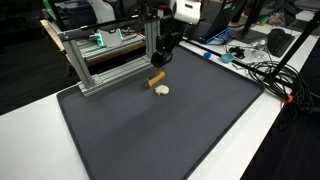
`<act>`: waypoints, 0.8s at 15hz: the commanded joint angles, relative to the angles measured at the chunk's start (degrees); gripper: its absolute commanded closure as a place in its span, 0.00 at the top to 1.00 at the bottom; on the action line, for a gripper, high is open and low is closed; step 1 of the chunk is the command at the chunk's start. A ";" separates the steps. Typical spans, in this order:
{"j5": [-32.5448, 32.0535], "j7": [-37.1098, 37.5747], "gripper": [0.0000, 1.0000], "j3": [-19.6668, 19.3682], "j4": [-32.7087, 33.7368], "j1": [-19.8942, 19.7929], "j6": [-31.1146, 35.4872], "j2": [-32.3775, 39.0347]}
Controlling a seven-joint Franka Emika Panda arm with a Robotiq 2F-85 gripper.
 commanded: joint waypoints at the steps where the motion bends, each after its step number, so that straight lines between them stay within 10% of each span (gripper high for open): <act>1: 1.18 -1.95 0.21 1.01 -0.60 0.03 0.15 -4.37; 12: -0.79 3.22 0.21 -0.38 4.67 0.59 4.01 4.42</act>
